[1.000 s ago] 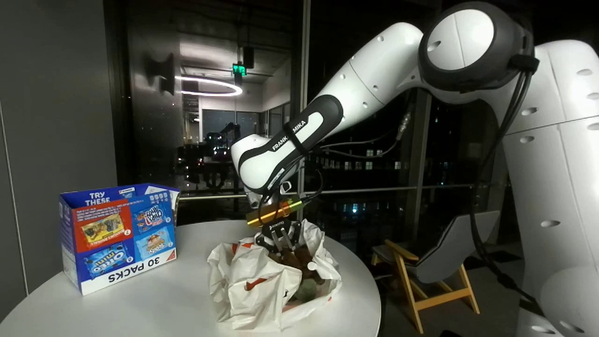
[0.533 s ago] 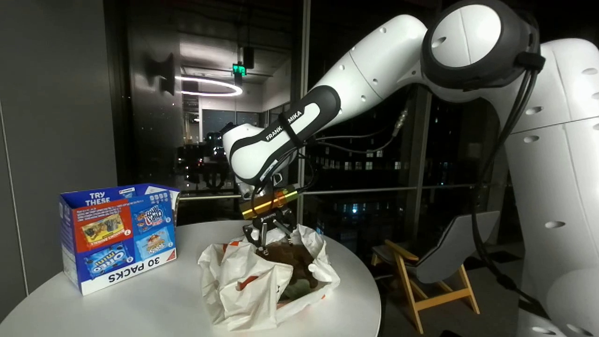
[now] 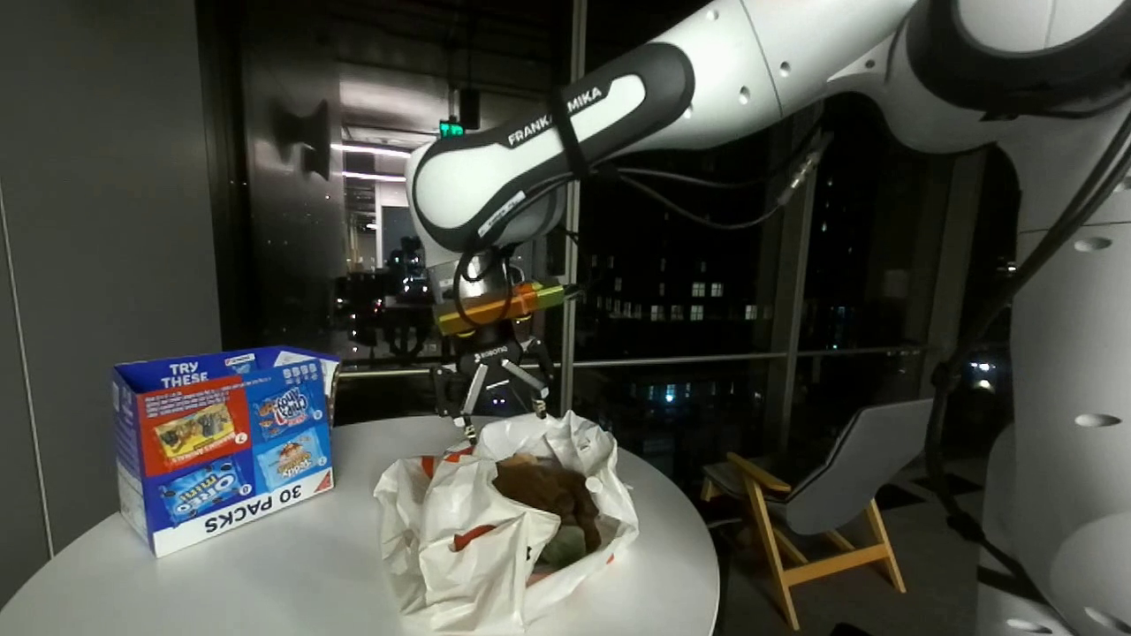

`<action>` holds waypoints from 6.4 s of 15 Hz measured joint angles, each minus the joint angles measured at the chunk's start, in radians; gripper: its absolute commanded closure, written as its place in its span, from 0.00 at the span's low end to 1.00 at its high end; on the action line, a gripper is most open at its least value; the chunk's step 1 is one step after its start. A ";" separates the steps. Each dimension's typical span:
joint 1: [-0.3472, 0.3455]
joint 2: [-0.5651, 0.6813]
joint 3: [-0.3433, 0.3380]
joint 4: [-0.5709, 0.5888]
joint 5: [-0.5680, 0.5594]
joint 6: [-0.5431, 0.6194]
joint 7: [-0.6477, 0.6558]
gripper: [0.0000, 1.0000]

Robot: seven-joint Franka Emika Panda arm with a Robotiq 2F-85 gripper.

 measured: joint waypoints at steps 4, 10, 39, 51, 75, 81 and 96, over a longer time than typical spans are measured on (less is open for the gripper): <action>0.011 -0.108 0.034 -0.033 0.111 -0.073 -0.024 0.00; 0.012 -0.208 0.050 -0.101 0.146 -0.105 -0.018 0.00; -0.030 -0.150 0.038 -0.205 0.165 0.088 -0.036 0.00; -0.037 -0.059 0.024 -0.306 0.047 0.274 -0.039 0.00; -0.034 -0.035 -0.001 -0.302 0.076 0.431 -0.135 0.91; -0.018 -0.216 0.030 -0.304 0.136 0.455 -0.212 0.91; -0.015 -0.437 0.094 -0.381 0.173 0.527 -0.375 0.55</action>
